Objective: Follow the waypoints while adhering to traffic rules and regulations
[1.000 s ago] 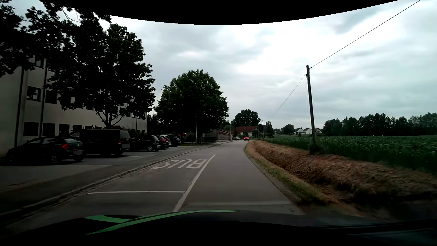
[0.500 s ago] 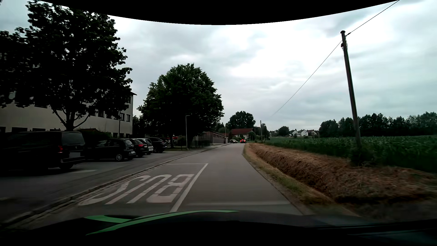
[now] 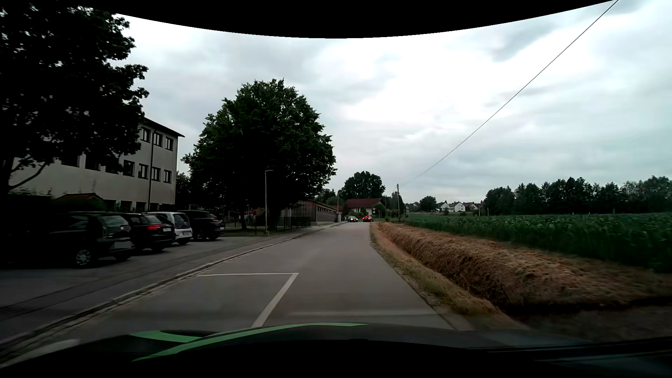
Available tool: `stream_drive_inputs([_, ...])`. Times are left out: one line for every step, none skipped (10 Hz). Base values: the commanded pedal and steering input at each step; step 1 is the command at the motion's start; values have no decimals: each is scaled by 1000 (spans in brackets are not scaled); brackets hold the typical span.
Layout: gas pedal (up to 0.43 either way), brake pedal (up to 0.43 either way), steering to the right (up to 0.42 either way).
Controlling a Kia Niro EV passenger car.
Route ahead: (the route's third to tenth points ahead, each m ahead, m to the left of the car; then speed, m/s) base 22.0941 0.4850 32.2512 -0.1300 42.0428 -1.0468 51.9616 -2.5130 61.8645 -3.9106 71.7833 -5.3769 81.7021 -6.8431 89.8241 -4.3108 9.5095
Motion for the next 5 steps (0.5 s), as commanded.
stream_drive_inputs([98,0,26])
stream_drive_inputs([98,0,26])
stream_drive_inputs([87,0,25])
stream_drive_inputs([87,0,23])
stream_drive_inputs([87,0,19])
